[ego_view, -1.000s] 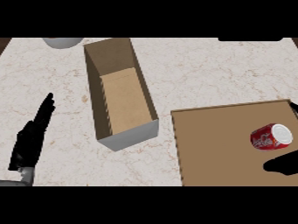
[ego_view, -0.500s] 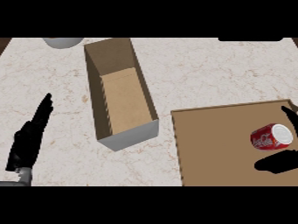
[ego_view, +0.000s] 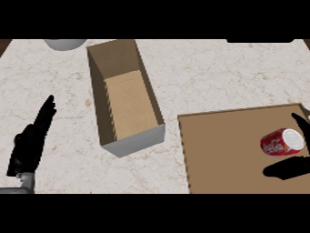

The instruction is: Pick the can from the tray and place it in the cardboard box

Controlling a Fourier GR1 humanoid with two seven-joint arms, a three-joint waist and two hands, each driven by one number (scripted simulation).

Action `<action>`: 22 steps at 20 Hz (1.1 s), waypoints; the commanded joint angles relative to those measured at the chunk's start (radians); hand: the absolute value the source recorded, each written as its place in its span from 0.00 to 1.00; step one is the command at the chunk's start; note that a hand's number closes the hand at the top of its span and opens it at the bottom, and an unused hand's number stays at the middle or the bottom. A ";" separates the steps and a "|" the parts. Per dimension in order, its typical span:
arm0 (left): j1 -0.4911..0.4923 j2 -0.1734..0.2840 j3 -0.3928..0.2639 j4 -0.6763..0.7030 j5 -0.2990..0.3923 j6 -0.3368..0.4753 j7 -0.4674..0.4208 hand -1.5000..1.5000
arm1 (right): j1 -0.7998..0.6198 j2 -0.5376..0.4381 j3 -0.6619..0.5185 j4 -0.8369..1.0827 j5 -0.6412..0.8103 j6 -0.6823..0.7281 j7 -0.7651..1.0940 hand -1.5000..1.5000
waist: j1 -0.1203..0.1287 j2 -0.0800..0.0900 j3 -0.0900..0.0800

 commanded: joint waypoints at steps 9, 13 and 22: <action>0.035 -0.065 0.038 0.031 -0.058 -0.019 -0.064 0.50 | -0.066 0.073 -0.065 0.171 0.030 0.076 -0.081 0.00 | 0.002 0.001 0.000; 0.063 -0.076 0.013 -0.056 -0.083 -0.041 0.000 0.50 | -0.087 0.091 -0.038 0.179 0.125 0.048 -0.113 1.00 | 0.005 0.000 0.000; -0.007 -0.075 0.050 -0.025 -0.075 -0.051 0.031 0.50 | 0.038 0.067 0.096 -0.019 0.373 -0.019 -0.112 1.00 | -0.005 -0.002 0.000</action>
